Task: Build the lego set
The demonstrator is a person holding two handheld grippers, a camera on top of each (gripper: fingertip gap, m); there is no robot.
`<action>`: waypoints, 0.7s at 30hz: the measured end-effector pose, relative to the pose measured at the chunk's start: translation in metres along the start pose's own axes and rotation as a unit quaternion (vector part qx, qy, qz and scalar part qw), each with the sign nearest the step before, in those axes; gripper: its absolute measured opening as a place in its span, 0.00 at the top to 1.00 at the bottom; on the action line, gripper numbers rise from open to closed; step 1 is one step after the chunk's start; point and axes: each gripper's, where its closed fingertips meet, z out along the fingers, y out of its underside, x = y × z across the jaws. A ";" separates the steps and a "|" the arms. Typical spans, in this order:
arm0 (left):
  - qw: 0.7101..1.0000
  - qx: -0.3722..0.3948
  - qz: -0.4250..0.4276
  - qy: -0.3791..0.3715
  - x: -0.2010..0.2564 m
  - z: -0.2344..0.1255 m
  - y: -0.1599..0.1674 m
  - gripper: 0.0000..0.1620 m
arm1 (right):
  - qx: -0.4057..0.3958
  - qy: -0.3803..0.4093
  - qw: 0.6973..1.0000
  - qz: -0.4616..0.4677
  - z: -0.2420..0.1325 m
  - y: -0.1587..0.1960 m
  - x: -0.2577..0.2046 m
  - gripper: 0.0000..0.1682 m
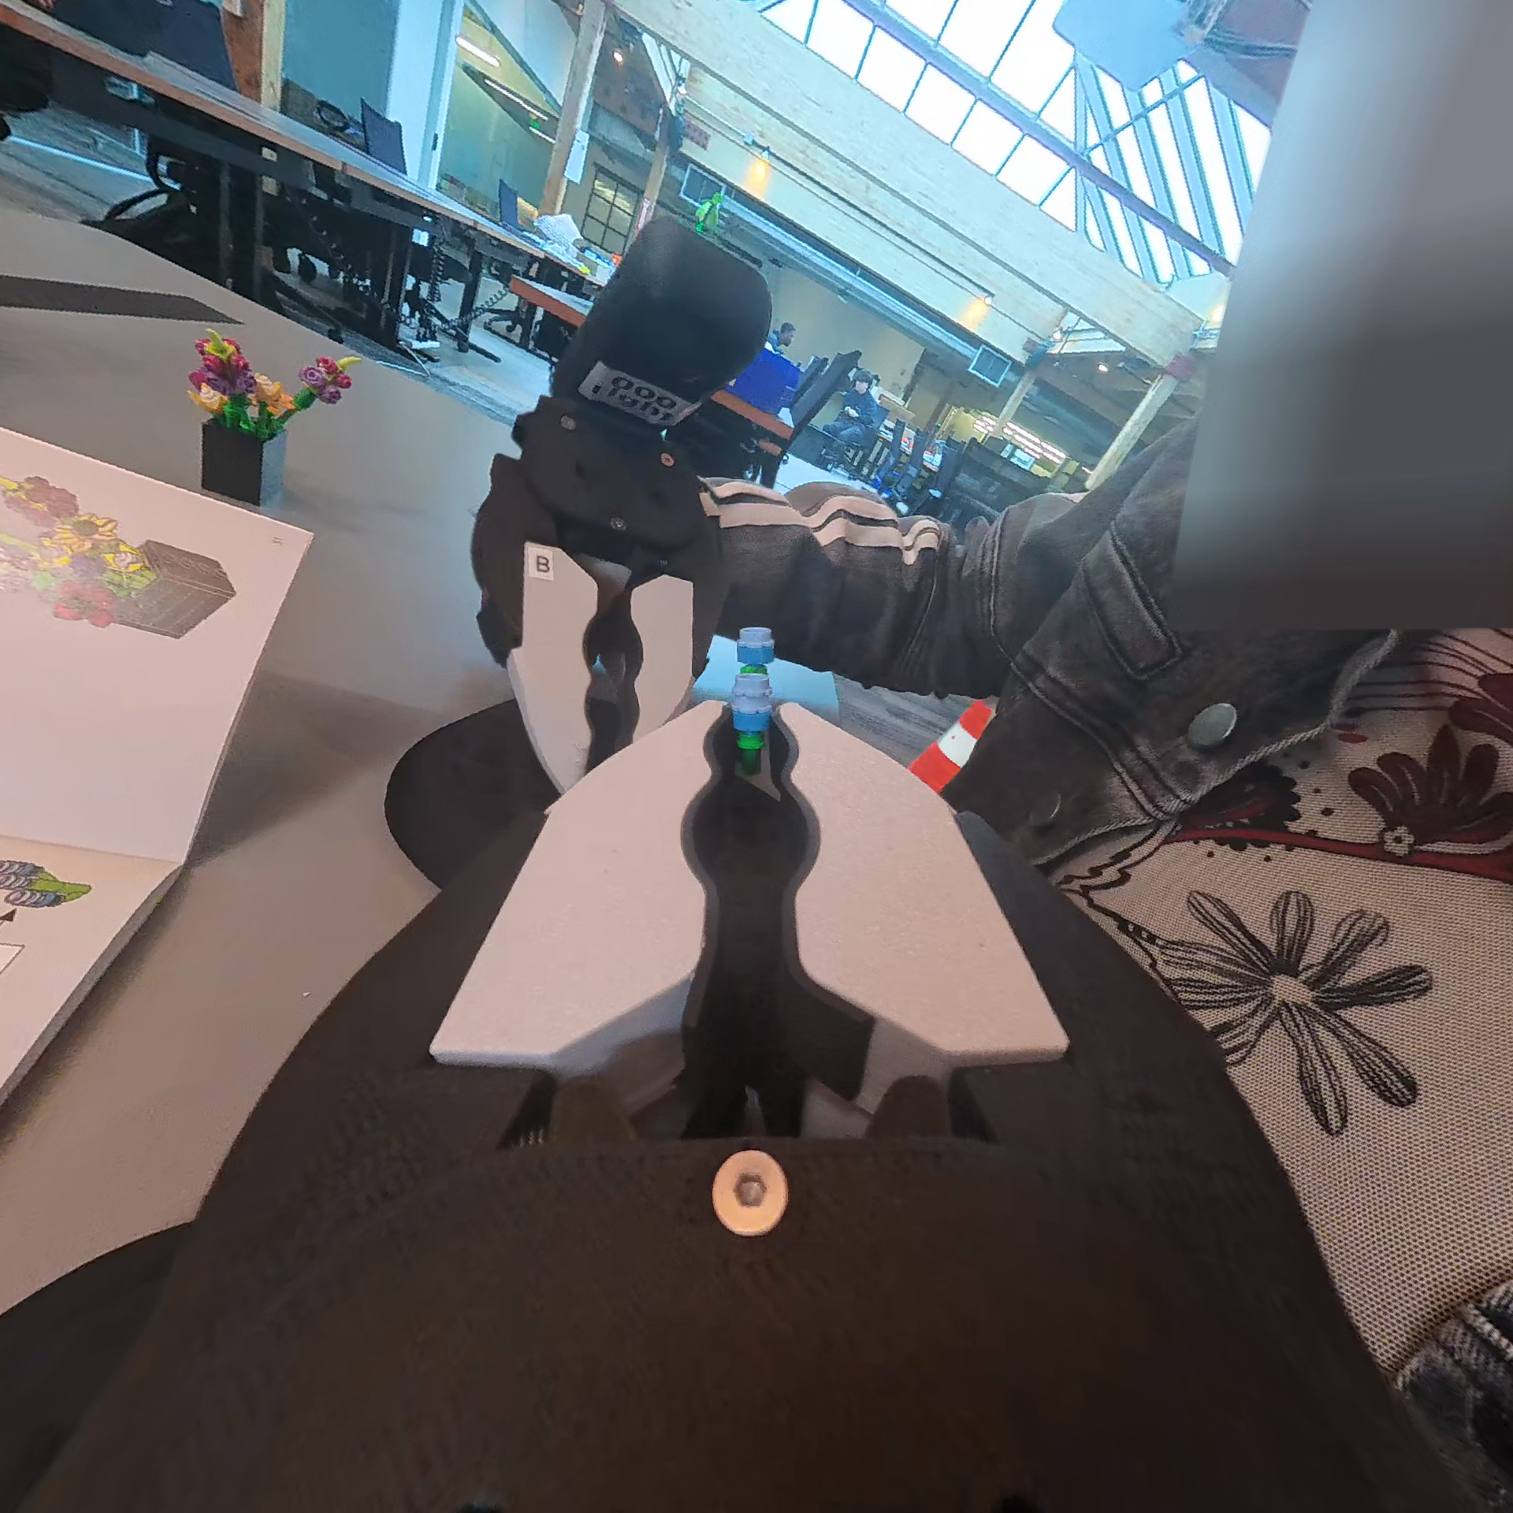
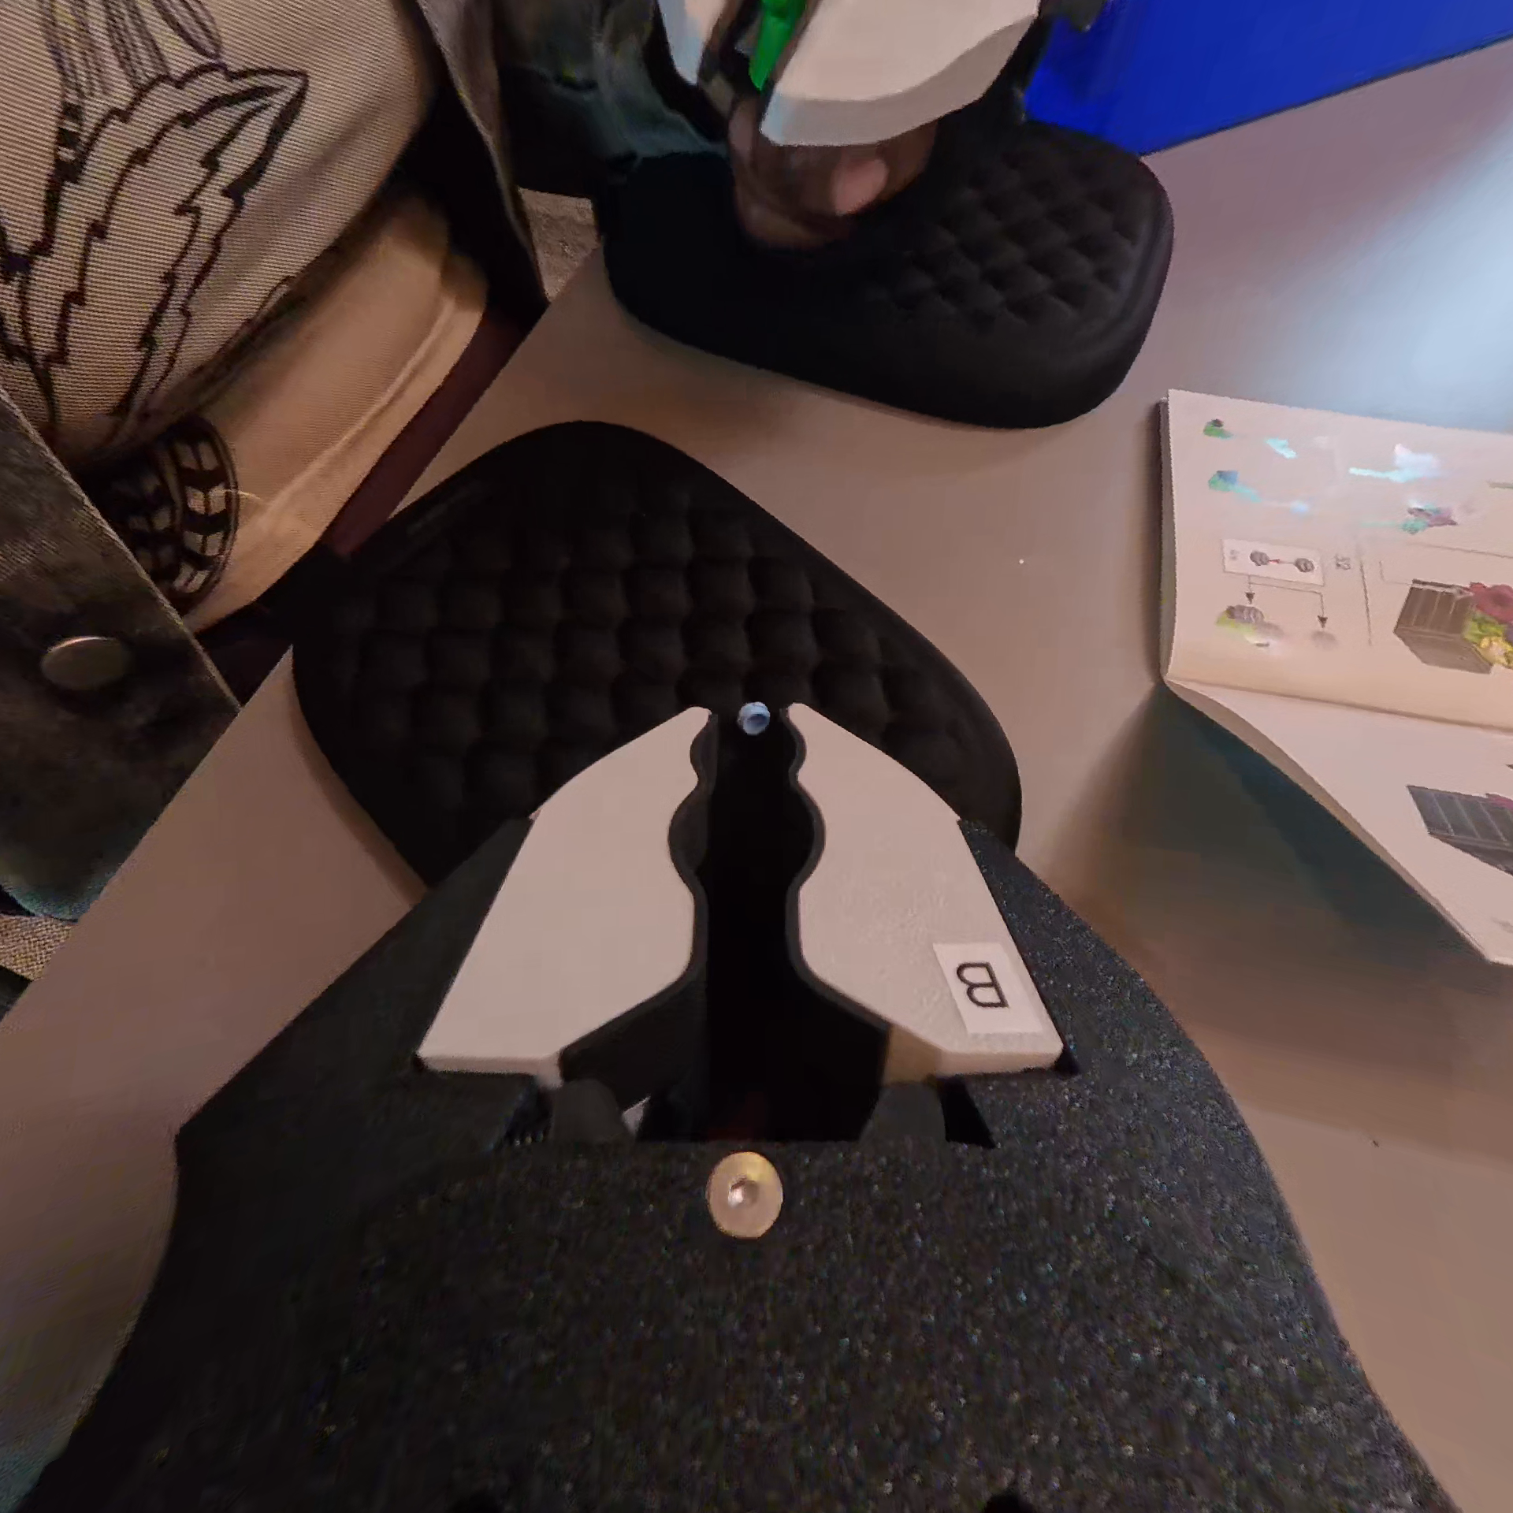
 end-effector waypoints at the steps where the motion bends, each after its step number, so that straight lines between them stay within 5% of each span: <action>1: 1.000 -0.001 -0.001 0.000 0.000 0.000 0.000 0.95 | 0.002 -0.003 1.000 -0.001 0.000 0.000 0.000 0.93; 9: 1.000 -0.021 -0.007 -0.016 -0.005 0.004 0.005 0.95 | 0.029 0.015 0.999 0.002 -0.001 -0.005 0.002 0.96; 14: 0.996 -0.063 -0.007 -0.056 -0.014 0.011 0.015 0.95 | 0.065 0.096 0.993 -0.009 -0.026 -0.058 0.007 0.96; 21: 0.984 -0.069 0.093 -0.134 -0.017 0.011 0.016 0.95 | -0.100 0.147 0.983 -0.040 -0.027 -0.093 0.004 0.96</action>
